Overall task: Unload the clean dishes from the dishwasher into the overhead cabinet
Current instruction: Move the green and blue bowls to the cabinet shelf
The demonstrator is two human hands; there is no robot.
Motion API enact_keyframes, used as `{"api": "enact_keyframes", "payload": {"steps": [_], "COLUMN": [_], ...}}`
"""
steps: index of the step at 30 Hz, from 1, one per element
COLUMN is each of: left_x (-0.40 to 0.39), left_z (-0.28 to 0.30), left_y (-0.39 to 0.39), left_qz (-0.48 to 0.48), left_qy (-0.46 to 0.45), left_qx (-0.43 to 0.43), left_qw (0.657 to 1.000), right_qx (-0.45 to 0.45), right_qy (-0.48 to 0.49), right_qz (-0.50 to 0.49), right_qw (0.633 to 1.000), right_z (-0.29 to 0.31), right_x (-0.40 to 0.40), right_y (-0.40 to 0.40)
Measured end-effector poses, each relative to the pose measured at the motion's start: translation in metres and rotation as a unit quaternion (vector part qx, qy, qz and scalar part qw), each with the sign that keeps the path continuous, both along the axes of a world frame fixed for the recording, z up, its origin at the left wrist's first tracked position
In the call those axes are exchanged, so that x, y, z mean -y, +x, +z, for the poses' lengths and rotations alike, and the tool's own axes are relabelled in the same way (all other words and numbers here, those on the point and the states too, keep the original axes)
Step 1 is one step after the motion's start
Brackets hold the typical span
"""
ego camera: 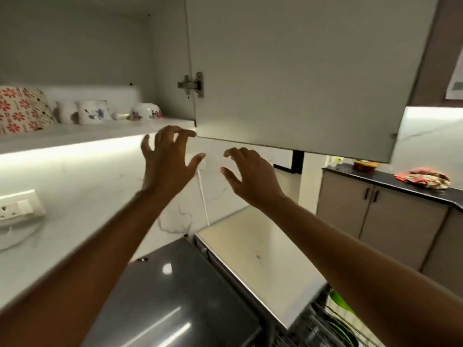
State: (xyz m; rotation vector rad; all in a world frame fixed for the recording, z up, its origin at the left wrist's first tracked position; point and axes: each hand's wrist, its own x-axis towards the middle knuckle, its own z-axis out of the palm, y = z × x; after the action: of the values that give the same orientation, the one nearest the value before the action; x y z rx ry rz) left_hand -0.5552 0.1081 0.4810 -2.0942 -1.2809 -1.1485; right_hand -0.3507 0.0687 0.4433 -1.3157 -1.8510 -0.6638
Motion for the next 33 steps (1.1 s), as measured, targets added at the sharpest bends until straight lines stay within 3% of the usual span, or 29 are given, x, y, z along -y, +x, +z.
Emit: {"api": "enact_keyframes", "payload": {"steps": [6,17,25,33], "left_x": [0.089,0.191,0.188,0.15], "left_z": [-0.124,-0.268,-0.328,-0.381], "left_y": [0.098,0.233,0.376,0.472], "left_qz": [-0.066,-0.178,-0.216,-0.194], "left_qy": [-0.103,-0.317,-0.426,-0.482], "left_qx": [-0.042,-0.096,-0.167,-0.258], "left_qw": [0.992,0.927,0.862,0.814], "right_qx": [-0.05,-0.148,-0.217,-0.267], "right_qy": [-0.158,-0.384,-0.436,-0.456], "right_qz": [-0.084,-0.271,-0.363,-0.38], "right_qw": [0.983,0.87,0.794,0.759], "right_z": [-0.11,-0.268,-0.321,-0.352], "right_x": [0.134,0.325,0.362,0.338], "right_y": [0.104,0.247,0.351,0.424]}}
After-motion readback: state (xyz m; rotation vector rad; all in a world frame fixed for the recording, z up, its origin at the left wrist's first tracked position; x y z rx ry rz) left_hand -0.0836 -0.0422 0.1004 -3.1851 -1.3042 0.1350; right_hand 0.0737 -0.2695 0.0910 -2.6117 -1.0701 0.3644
